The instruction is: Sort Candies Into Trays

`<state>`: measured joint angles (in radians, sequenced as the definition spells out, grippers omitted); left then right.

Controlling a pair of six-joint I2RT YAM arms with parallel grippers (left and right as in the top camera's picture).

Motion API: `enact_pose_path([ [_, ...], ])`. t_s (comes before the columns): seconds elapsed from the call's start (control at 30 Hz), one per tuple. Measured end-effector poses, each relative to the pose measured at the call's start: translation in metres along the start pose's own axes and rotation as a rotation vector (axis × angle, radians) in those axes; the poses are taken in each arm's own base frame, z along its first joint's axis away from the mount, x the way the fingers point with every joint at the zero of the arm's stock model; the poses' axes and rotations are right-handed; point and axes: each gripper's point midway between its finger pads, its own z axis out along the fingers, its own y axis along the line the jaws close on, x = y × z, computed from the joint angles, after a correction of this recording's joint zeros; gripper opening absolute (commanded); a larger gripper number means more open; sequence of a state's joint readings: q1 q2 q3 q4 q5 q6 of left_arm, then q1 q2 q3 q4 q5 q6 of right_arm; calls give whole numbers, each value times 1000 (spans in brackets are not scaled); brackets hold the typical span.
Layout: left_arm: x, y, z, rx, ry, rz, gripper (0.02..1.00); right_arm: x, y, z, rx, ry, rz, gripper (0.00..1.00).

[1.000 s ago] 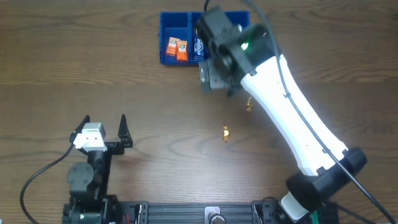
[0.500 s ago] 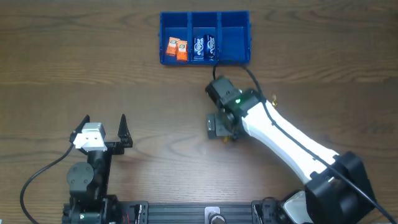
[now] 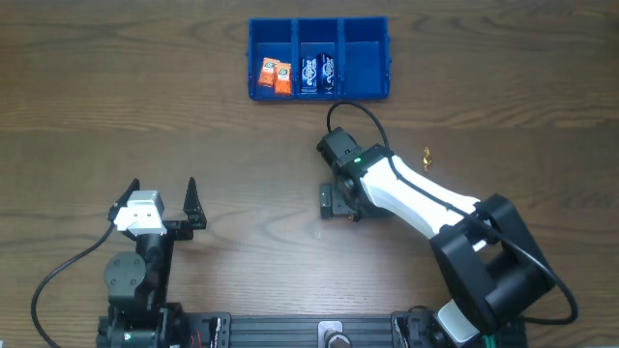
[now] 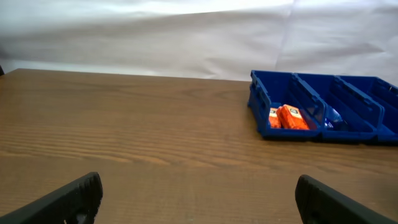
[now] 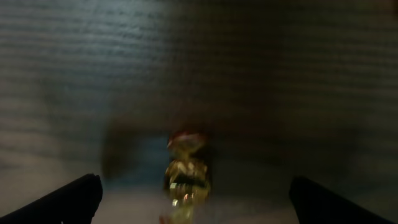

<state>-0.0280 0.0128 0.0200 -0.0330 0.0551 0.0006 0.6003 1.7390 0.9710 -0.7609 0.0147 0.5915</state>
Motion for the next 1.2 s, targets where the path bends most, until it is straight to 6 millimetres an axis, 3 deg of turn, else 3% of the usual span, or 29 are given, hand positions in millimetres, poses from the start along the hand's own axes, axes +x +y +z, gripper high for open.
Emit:
enact_pose_path([
  [0.4, 0, 0, 0, 0, 0, 0, 998, -6, 3, 2, -12, -20, 4, 770],
  [0.87, 0, 0, 0, 0, 0, 0, 998, -10, 4, 5, -9, -34, 6, 421],
  [1.2, 0, 0, 0, 0, 0, 0, 998, -6, 2, 6, -5, -16, 4, 305],
])
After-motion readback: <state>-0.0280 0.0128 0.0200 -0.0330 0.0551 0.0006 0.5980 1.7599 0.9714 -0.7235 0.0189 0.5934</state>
